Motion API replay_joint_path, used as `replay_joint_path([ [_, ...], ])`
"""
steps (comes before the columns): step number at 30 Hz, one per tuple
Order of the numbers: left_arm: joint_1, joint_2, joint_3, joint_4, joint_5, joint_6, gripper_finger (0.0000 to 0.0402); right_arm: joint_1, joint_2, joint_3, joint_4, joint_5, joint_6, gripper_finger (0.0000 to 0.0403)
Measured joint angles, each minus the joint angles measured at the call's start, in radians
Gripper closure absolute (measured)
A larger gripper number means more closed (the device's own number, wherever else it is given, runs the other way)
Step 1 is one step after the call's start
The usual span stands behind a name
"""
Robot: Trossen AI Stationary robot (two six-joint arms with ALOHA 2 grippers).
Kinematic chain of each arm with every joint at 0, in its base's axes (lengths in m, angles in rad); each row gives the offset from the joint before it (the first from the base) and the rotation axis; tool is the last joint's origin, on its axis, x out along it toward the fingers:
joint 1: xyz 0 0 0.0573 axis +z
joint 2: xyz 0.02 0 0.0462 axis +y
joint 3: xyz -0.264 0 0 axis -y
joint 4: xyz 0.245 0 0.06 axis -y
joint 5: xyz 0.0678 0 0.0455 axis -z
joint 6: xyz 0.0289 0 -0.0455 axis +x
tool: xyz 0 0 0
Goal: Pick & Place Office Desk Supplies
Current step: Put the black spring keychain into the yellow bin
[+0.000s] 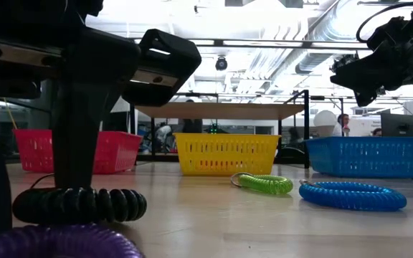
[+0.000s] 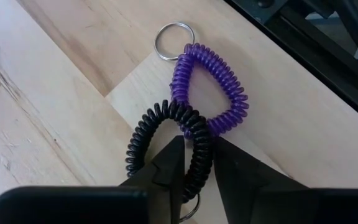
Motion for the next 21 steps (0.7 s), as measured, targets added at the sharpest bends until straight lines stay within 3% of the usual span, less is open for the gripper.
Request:
replay_joint_path([
  [12,0.000,0.000,0.000,0.000,-0.013,0.000,0.0359,0.000,0.000,0.000,0.000,0.000,0.000,0.0309],
  [21,0.000,-0.011,-0.001,-0.010,-0.014,0.000,0.0359,0.000,0.000,0.000,0.000,0.000,0.000,0.0309],
])
